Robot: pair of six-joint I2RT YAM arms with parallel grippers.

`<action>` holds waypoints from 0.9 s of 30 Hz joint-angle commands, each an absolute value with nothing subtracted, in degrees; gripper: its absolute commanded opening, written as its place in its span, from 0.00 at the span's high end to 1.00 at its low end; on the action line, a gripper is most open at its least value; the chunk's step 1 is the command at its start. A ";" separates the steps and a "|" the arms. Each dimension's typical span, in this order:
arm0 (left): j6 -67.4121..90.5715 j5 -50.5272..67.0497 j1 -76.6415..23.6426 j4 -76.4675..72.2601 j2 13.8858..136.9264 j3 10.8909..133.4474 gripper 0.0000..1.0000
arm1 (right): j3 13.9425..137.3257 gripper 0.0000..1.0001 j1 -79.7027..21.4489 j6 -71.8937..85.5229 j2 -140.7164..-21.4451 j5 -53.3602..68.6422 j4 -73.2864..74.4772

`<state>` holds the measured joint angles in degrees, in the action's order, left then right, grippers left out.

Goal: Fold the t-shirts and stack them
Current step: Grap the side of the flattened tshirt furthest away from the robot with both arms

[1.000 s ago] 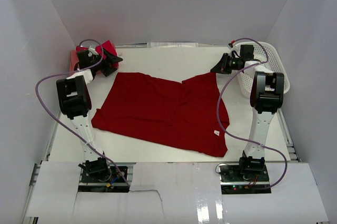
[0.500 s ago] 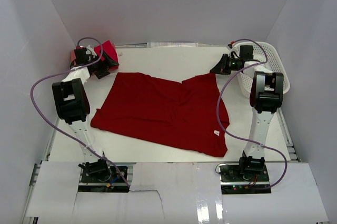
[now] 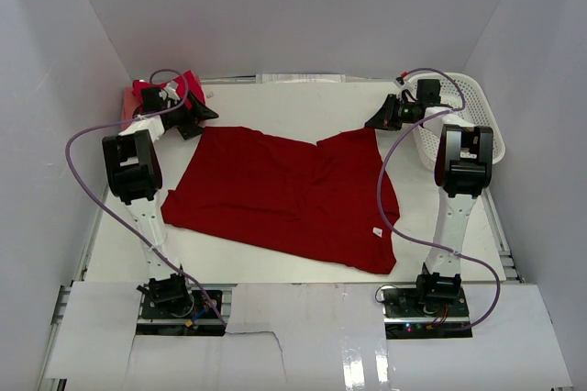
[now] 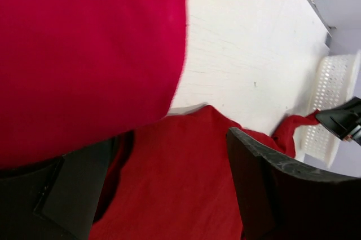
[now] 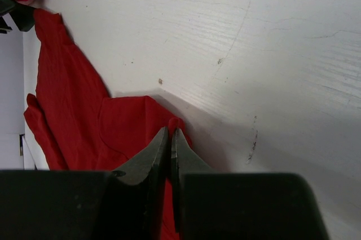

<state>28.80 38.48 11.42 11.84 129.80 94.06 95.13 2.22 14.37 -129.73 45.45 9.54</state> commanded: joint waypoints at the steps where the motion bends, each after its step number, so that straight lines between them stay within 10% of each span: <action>1: 29.61 43.74 9.93 13.80 133.06 96.59 0.08 | 97.73 0.92 2.11 14.15 -130.25 46.84 10.11; 16: 36.88 59.76 6.41 13.99 142.74 108.38 0.08 | 99.05 0.92 2.11 14.15 -131.40 46.76 11.07; 27: 34.38 51.08 8.08 17.31 136.86 107.67 0.12 | 98.88 0.92 2.11 14.06 -131.48 46.67 11.07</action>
<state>38.92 56.95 6.85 11.33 141.80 106.69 96.99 2.22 14.39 -131.46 45.43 10.59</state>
